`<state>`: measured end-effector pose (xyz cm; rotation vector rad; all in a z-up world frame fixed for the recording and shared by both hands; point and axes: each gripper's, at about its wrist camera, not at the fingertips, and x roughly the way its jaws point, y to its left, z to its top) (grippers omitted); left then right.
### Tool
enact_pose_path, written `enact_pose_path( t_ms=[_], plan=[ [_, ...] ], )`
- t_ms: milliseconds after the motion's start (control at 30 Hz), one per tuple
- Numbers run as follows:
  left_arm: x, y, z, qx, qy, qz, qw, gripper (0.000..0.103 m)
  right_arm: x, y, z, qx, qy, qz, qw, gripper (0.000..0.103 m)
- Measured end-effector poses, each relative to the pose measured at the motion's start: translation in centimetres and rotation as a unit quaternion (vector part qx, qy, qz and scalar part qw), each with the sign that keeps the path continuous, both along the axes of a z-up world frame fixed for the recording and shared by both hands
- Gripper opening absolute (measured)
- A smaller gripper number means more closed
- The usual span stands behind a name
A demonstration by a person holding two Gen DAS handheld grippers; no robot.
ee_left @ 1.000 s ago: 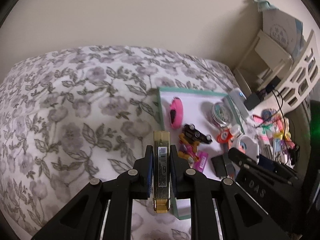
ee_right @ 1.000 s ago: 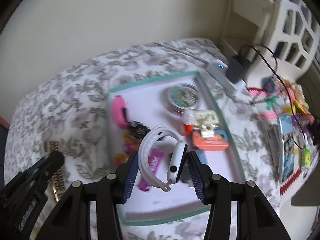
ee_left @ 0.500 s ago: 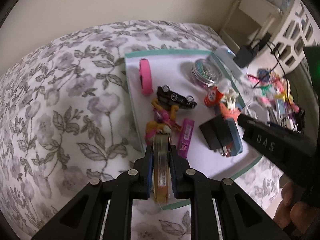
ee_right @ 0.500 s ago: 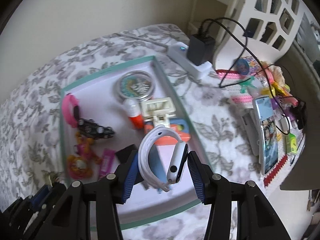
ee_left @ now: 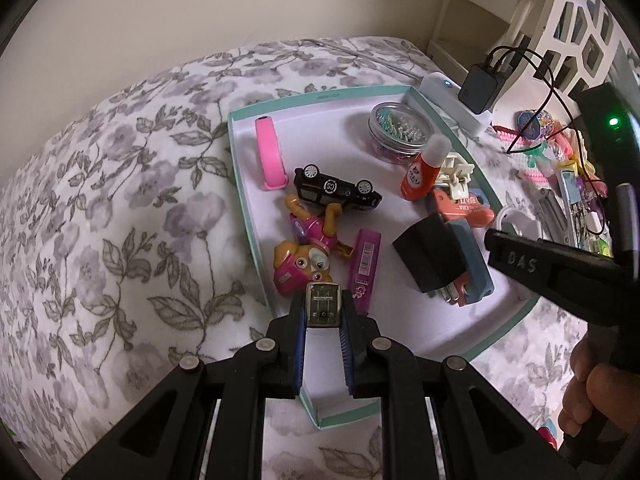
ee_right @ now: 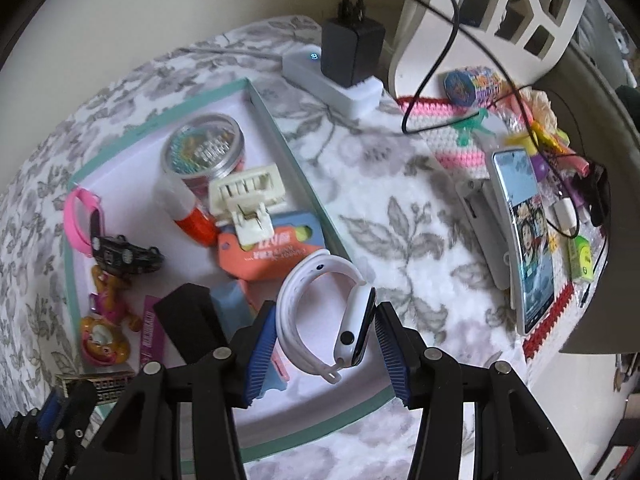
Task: Organize rigid objects
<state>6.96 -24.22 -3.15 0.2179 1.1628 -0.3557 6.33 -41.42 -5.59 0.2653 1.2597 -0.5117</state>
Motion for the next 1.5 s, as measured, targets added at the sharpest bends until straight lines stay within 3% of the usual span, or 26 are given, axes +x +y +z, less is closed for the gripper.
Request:
enact_pose_path(
  t_ms=[167,467,533,600,933,1000,1233,1367,1500],
  plan=[
    [0.1,-0.6,-0.5,0.012,-0.016,-0.008,0.9998,0.017,-0.1,-0.2,-0.8,-0.002,0.012,-0.006,1.0,0.054],
    [0.9,-0.4,-1.3,0.008,-0.01,0.005,0.9999,0.018,0.2,0.1,-0.8,-0.005,0.016,0.006,1.0,0.055],
    [0.9,-0.3,-1.2,0.007,-0.011,0.007,0.9999,0.023,0.2,0.2,-0.9,0.0,0.018,0.007,1.0,0.055],
    [1.0,-0.1,-1.1,0.005,-0.011,0.011,0.9999,0.035,0.2,0.2,-1.0,-0.001,0.021,0.009,1.0,0.056],
    [1.3,0.8,0.3,-0.016,-0.021,0.025,0.9993,0.049,0.1,0.5,0.2,-0.007,0.009,0.013,1.0,0.063],
    [1.4,1.4,0.7,-0.023,-0.025,0.035,0.9988,0.055,0.0,0.6,0.7,-0.011,0.003,0.014,1.0,0.063],
    [2.2,3.0,1.1,-0.031,-0.032,0.065,0.9969,0.057,0.0,1.4,1.8,-0.002,-0.02,0.028,0.999,0.063],
    [2.6,4.0,1.4,-0.035,-0.036,0.084,0.9952,0.058,0.1,1.9,2.0,0.019,-0.035,0.04,0.998,0.069],
    [2.9,5.0,1.8,-0.048,-0.039,0.102,0.9928,0.078,0.2,2.7,2.2,0.023,-0.042,0.053,0.997,0.07]
  ],
)
